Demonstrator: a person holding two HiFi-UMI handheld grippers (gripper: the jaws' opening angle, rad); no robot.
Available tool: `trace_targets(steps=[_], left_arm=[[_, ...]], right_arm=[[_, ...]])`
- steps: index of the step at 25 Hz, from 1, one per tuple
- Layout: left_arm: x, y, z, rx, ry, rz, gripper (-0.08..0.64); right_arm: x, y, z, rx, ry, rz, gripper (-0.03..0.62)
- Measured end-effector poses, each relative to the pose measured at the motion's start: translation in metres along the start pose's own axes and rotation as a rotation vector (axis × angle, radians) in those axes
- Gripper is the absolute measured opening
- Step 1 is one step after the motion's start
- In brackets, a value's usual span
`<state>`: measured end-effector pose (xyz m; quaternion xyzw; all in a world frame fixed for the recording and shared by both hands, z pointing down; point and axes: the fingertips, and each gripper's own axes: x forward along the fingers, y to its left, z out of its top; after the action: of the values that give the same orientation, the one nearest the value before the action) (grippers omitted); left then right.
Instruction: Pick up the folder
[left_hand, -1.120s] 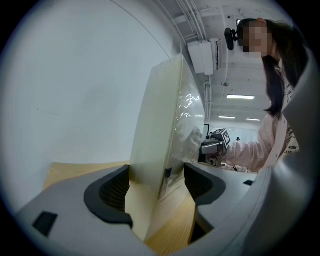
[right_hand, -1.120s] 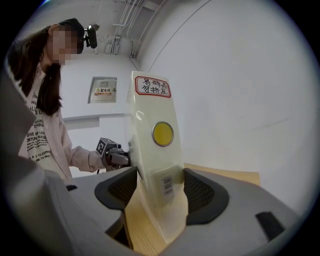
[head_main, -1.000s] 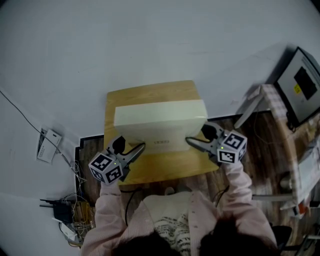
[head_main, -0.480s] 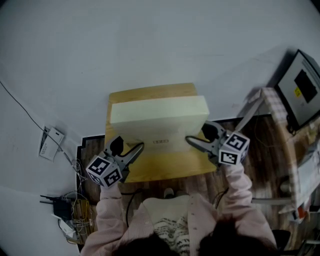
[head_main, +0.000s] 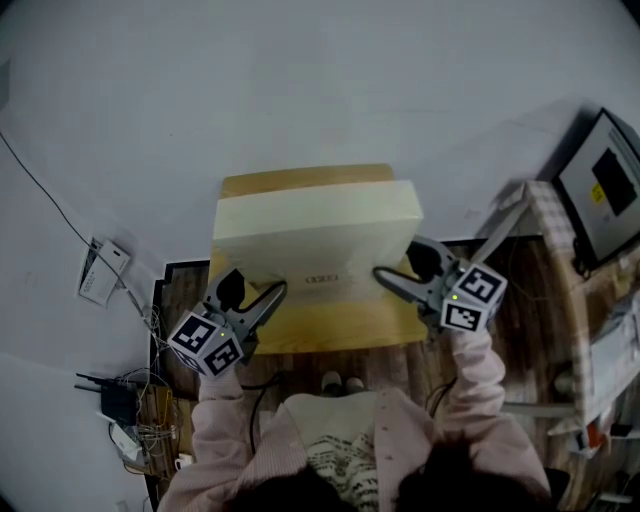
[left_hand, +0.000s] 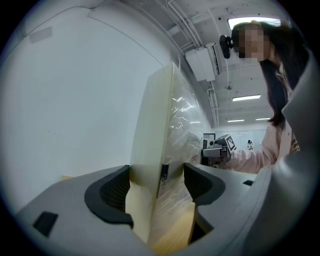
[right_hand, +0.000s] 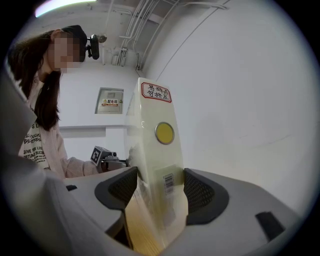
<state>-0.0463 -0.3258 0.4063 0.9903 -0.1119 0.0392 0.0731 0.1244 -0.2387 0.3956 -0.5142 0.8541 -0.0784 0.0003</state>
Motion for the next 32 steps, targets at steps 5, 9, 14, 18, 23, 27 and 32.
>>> trace_targets(steps=[5,9,14,18,23,27,32], left_arm=[[-0.003,-0.006,0.012,0.015,-0.015,0.023,0.331],[-0.005,-0.012,0.02,0.028,-0.023,0.043,0.33],[-0.01,-0.018,0.029,0.042,-0.036,0.064,0.328],[-0.015,-0.022,0.035,0.045,-0.05,0.083,0.327],[-0.019,-0.027,0.039,0.061,-0.062,0.104,0.325],[-0.019,-0.031,0.041,0.062,-0.076,0.114,0.325],[-0.016,-0.033,0.042,0.058,-0.077,0.118,0.325]], right_arm=[[-0.004,0.002,0.01,0.001,-0.008,0.01,0.302],[-0.008,0.004,0.017,-0.009,-0.017,0.017,0.302],[-0.01,0.008,0.027,-0.022,-0.026,0.027,0.302],[-0.011,0.013,0.034,-0.025,-0.029,0.036,0.302],[-0.013,0.017,0.037,-0.038,-0.029,0.036,0.302],[-0.016,0.017,0.04,-0.04,-0.035,0.032,0.299],[-0.018,0.014,0.043,-0.044,-0.039,0.025,0.29]])
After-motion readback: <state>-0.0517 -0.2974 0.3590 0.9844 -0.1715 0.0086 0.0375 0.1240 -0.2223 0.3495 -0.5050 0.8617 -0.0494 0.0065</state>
